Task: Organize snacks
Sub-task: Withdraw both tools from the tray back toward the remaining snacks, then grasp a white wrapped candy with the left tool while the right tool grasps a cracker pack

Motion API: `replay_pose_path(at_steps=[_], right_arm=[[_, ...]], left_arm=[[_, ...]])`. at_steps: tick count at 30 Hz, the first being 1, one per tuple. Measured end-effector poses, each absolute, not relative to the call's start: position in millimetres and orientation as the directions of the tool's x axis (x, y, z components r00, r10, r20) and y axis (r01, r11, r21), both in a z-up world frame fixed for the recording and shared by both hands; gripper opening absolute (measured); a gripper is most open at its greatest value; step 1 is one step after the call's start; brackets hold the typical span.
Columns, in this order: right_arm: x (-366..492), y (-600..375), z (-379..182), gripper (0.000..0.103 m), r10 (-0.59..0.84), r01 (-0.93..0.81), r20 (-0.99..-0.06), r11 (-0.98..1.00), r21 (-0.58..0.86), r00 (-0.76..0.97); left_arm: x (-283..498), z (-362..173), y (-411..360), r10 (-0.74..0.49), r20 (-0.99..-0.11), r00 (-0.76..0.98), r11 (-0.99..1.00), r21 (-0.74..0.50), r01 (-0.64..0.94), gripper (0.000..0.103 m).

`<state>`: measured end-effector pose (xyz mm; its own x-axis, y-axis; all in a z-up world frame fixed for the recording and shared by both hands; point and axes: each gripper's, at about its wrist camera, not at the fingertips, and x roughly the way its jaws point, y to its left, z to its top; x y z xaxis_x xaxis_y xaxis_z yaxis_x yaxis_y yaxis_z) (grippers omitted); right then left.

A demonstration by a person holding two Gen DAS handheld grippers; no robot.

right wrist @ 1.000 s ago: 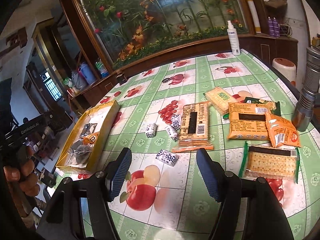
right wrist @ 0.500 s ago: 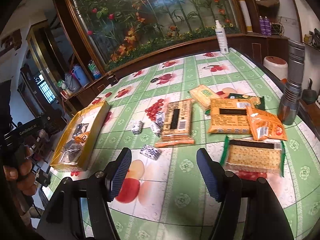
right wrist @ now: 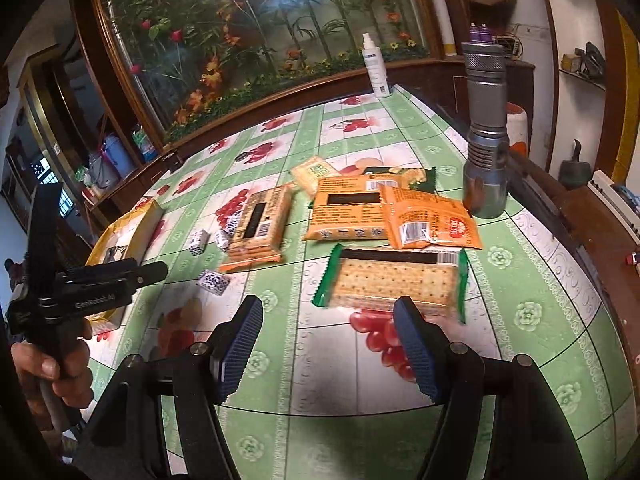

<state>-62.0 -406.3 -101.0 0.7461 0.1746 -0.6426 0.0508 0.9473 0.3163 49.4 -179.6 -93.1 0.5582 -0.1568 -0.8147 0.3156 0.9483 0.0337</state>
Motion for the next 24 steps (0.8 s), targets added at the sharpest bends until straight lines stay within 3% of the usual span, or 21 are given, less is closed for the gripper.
replay_pose_path(at_steps=[6,12,19,24], right_arm=[[-56.0,-412.7,-107.1,0.070,0.161,0.060,-0.654,0.951,0.303,0.739],[-39.7,-420.8,-113.9,0.080,0.088,0.129,-0.705,0.960,0.249,0.704],[-14.3,-420.0,-102.8,0.087,0.073,0.032,-0.706,0.990,0.134,0.705],[15.1,-437.4,-117.3,0.089,0.171,0.000,-0.760,0.976,0.220,0.627]], left_arm=[[51.1,-104.7,-205.9,-0.172,-0.833,0.525,0.925,0.047,0.376,0.073],[54.1,-114.4,-215.8,-0.177,-0.845,0.504,0.915,0.048,0.402,0.073],[62.2,-124.7,-214.0,-0.190,-0.862,0.471,0.911,0.023,0.411,0.073],[62.1,-125.8,-214.6,-0.212,-0.857,0.470,0.897,0.020,0.442,0.073]])
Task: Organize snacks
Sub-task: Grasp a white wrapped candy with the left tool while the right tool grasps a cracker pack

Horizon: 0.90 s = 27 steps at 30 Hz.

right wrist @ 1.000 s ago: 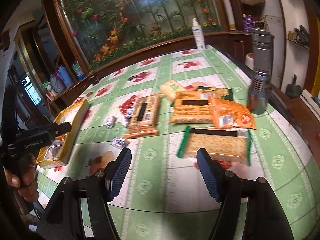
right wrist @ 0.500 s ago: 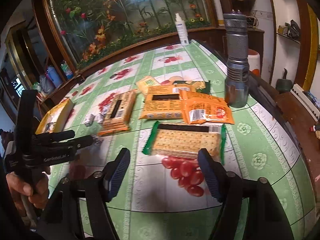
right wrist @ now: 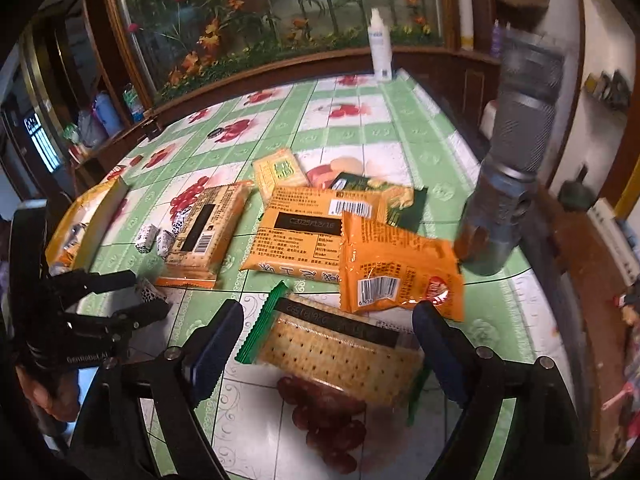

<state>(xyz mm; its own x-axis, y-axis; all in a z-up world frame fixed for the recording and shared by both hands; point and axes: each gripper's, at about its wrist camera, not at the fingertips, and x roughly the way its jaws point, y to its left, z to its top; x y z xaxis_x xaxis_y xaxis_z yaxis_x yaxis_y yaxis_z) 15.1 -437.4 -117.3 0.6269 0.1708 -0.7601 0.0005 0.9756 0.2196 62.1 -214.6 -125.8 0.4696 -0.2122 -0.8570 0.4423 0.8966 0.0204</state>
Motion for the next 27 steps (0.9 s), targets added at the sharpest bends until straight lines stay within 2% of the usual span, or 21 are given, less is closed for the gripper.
replay_pose_path(at_steps=[2,5,9,16,18,19,21,22,27], right_arm=[[11.4,-429.2,-116.5,0.090,0.176,-0.040,-0.773,0.981,0.192,0.609],[-3.5,-409.3,-115.5,0.087,0.272,-0.154,-0.788,0.962,0.225,0.553],[-11.7,-394.6,-112.2,0.088,0.185,-0.198,-0.783,0.977,0.080,0.594],[0.7,-399.3,-127.6,0.085,0.163,-0.169,-0.811,0.982,0.081,0.562],[-1.1,-396.9,-129.4,0.075,0.179,-0.176,-0.809,0.980,0.095,0.560],[-1.8,-396.4,-130.1,0.067,0.185,-0.175,-0.808,0.979,0.104,0.559],[-3.3,-395.7,-129.7,0.058,0.173,-0.163,-0.803,0.982,0.097,0.570],[-3.7,-395.4,-129.3,0.050,0.175,-0.159,-0.800,0.982,0.100,0.573],[-6.9,-392.8,-127.9,0.049,0.182,-0.144,-0.792,0.982,0.120,0.583]], left_arm=[[62.3,-125.6,-212.2,-0.226,-0.854,0.468,0.891,0.013,0.455,0.072],[60.7,-125.6,-205.0,-0.264,-0.847,0.462,0.873,-0.006,0.488,0.072],[65.5,-124.1,-200.0,-0.291,-0.846,0.447,0.867,-0.036,0.497,0.072],[66.2,-125.8,-211.3,-0.262,-0.849,0.459,0.871,-0.004,0.491,0.072],[64.1,-125.4,-214.1,-0.247,-0.843,0.477,0.870,0.023,0.492,0.057],[63.7,-124.6,-214.2,-0.253,-0.843,0.476,0.868,0.019,0.495,0.054],[62.2,-122.9,-213.9,-0.263,-0.840,0.474,0.864,0.014,0.504,0.029],[61.6,-122.5,-213.7,-0.261,-0.839,0.477,0.863,0.019,0.505,0.029],[58.7,-119.8,-208.8,-0.252,-0.836,0.487,0.874,0.019,0.485,0.029]])
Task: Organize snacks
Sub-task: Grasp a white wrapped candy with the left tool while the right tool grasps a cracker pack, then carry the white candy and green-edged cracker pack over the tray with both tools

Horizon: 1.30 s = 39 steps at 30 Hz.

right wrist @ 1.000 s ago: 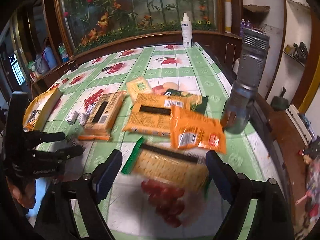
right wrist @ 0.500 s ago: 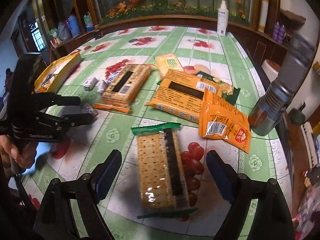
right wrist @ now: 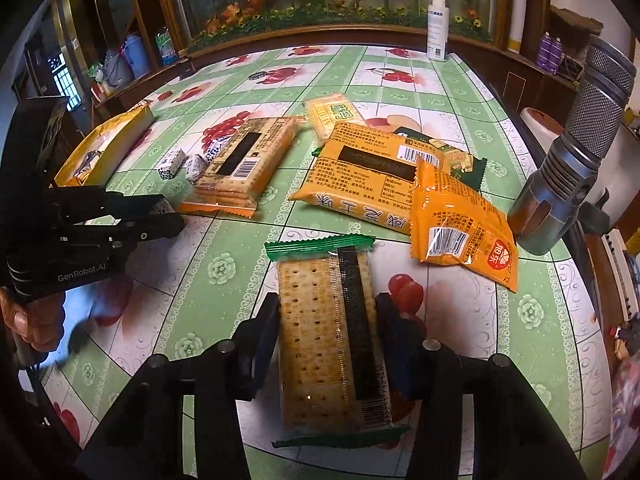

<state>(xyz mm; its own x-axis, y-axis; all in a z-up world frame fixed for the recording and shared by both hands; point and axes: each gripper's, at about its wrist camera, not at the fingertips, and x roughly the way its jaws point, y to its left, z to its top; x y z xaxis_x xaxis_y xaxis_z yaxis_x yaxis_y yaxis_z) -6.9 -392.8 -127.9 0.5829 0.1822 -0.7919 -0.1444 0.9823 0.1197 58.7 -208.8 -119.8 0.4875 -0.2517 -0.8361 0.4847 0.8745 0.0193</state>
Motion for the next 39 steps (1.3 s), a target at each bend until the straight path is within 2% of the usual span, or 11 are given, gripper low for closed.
replay_pose_path(at_steps=[9,14,23,39], right_arm=[[-22.1,-394.6,-102.1,0.048,0.294,-0.115,-0.704,0.950,0.292,0.646],[-22.0,-376.6,-90.5,0.048,0.364,-0.150,-0.664,0.922,0.357,0.653],[-13.1,-323.2,-77.6,0.048,0.445,-0.248,-0.639,0.892,0.377,0.628],[-1.0,-258.2,-50.8,0.047,0.548,-0.365,-0.591,0.836,0.410,0.591]], left_arm=[[49.1,-79.9,-178.0,-0.106,-0.759,0.642,0.937,0.141,0.321,0.029],[46.6,-65.0,-140.0,-0.042,-0.729,0.683,0.964,0.150,0.220,0.029],[40.7,-50.0,-83.8,0.047,-0.690,0.722,0.985,0.151,0.081,0.029],[33.7,-35.4,-26.5,0.103,-0.656,0.748,0.992,0.121,-0.030,0.029]])
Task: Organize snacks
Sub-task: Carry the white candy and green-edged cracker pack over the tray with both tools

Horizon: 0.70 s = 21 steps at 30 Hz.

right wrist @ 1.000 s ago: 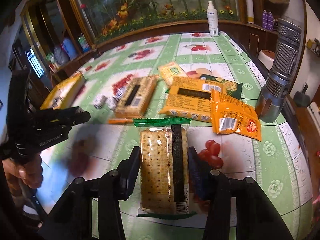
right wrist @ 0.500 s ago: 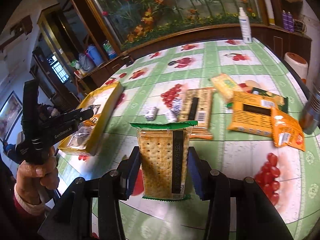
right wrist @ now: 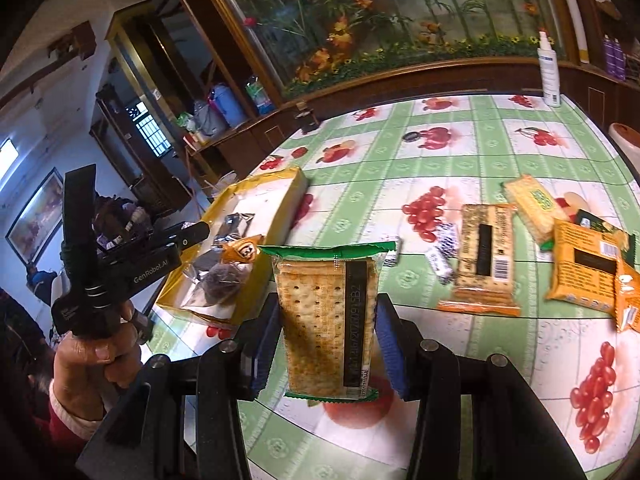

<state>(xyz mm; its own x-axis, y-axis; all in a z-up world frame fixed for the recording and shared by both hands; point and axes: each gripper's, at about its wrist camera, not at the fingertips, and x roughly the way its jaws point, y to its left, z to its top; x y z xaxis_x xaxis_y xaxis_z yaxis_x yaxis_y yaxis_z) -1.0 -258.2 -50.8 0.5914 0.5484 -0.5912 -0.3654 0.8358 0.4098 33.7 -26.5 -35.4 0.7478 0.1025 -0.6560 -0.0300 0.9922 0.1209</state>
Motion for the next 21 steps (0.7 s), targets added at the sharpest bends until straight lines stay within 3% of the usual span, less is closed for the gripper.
replay_pose_path(at_steps=[21], right_arm=[[21.9,-200.4,-41.8,0.047,0.622,-0.445,-0.572,0.783,0.435,0.535]], left_arm=[[38.4,-33.4,19.7,0.142,-0.654,0.743,0.990,0.092,-0.108,0.029]])
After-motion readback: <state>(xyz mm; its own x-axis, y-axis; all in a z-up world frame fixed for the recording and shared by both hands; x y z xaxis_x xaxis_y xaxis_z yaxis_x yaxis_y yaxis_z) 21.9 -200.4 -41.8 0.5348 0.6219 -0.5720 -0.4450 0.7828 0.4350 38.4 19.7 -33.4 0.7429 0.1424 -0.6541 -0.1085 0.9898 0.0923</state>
